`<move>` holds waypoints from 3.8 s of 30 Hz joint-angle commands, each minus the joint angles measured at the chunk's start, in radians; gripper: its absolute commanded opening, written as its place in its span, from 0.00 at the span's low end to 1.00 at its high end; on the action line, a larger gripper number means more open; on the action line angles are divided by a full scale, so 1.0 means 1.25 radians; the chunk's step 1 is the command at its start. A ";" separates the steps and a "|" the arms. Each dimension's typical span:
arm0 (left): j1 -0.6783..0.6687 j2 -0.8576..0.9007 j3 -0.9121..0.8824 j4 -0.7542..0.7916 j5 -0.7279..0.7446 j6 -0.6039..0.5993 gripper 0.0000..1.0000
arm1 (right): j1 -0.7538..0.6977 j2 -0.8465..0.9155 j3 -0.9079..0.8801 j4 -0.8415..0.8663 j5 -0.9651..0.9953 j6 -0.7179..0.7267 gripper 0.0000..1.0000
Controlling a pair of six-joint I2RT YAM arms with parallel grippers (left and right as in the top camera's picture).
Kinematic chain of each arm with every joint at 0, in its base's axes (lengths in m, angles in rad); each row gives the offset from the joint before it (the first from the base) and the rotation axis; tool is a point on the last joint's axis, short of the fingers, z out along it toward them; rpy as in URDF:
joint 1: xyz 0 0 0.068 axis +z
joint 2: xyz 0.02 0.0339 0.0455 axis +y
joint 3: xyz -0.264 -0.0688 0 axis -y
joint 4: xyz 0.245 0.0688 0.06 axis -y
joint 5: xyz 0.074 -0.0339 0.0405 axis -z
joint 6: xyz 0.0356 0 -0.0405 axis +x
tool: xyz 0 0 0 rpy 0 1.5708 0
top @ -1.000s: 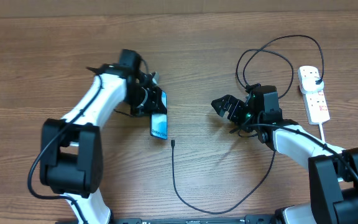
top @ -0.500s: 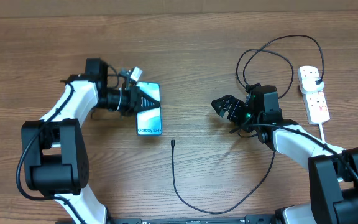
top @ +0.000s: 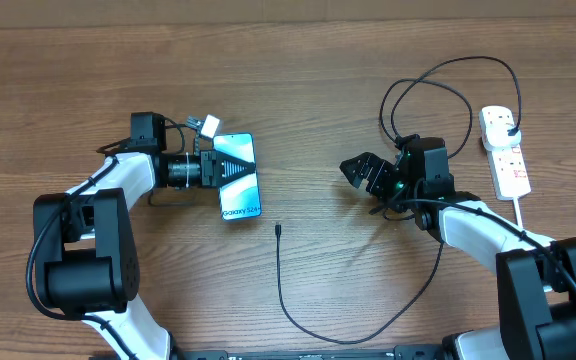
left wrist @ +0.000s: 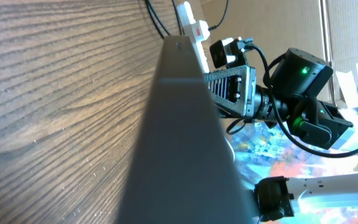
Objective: Plug charger to phone and switch on socket
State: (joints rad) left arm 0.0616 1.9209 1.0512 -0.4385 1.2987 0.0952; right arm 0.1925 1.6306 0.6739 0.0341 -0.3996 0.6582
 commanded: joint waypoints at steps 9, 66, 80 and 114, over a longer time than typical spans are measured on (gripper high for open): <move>0.009 -0.024 0.000 0.024 0.042 -0.021 0.04 | 0.001 0.002 0.001 0.004 0.009 -0.004 1.00; 0.002 -0.024 0.000 0.220 -0.085 -0.277 0.04 | 0.001 0.002 0.001 0.004 0.009 -0.004 1.00; 0.002 -0.024 0.000 0.220 -0.085 -0.277 0.04 | 0.001 0.002 0.001 0.009 0.009 -0.004 1.00; 0.002 -0.024 0.000 0.220 -0.099 -0.277 0.04 | 0.001 0.002 0.001 0.013 0.008 -0.004 1.00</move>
State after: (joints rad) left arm 0.0658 1.9209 1.0473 -0.1673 1.1496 -0.2375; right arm 0.1921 1.6306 0.6739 0.0425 -0.4000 0.6582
